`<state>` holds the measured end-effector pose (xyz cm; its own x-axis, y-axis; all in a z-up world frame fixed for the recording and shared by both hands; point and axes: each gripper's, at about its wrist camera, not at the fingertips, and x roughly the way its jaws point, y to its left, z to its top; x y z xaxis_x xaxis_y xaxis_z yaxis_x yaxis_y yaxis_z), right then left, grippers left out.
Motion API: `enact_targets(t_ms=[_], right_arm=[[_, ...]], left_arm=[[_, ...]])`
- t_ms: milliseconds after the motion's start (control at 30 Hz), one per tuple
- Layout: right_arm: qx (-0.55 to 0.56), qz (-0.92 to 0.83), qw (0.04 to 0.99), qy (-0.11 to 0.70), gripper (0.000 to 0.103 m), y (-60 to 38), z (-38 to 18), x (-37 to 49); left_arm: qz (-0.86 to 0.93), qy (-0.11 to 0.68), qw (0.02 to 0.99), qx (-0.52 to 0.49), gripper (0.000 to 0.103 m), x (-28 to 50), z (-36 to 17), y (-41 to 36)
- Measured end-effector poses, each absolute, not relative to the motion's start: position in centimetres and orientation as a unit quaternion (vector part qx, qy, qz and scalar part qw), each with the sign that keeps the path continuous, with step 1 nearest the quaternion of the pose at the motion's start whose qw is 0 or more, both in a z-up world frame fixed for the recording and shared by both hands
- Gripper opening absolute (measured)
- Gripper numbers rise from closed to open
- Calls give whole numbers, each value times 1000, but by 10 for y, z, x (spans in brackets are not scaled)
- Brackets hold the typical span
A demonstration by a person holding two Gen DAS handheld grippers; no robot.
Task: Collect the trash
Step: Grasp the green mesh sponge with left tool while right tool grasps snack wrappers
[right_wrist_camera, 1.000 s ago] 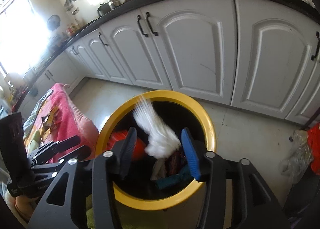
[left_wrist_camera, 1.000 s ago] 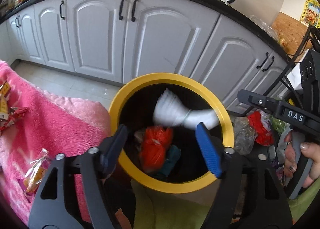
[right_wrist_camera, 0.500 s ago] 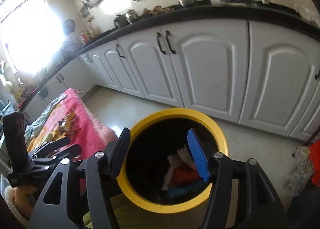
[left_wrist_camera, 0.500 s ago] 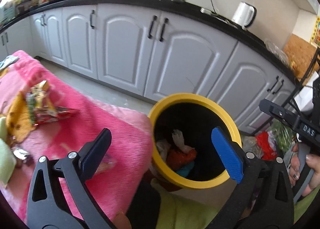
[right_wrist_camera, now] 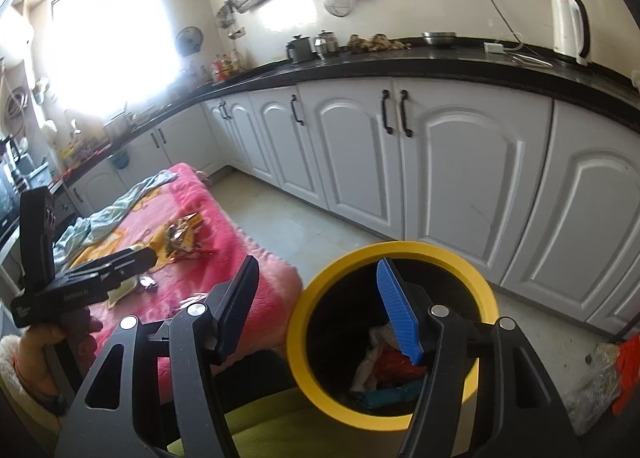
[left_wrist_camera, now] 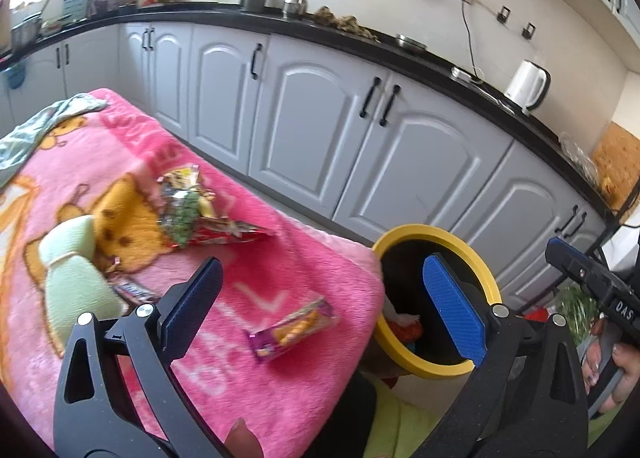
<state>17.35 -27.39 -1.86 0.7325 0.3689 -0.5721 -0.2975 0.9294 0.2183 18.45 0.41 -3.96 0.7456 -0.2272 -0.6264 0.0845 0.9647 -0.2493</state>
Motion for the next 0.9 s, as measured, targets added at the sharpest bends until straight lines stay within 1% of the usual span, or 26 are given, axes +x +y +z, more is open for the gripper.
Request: enact_targets(t_ms=[900], right_arm=[[-48, 297, 898, 320, 59, -137, -17, 172]], left_arm=[[25, 316, 932, -176, 92, 155, -35, 123]])
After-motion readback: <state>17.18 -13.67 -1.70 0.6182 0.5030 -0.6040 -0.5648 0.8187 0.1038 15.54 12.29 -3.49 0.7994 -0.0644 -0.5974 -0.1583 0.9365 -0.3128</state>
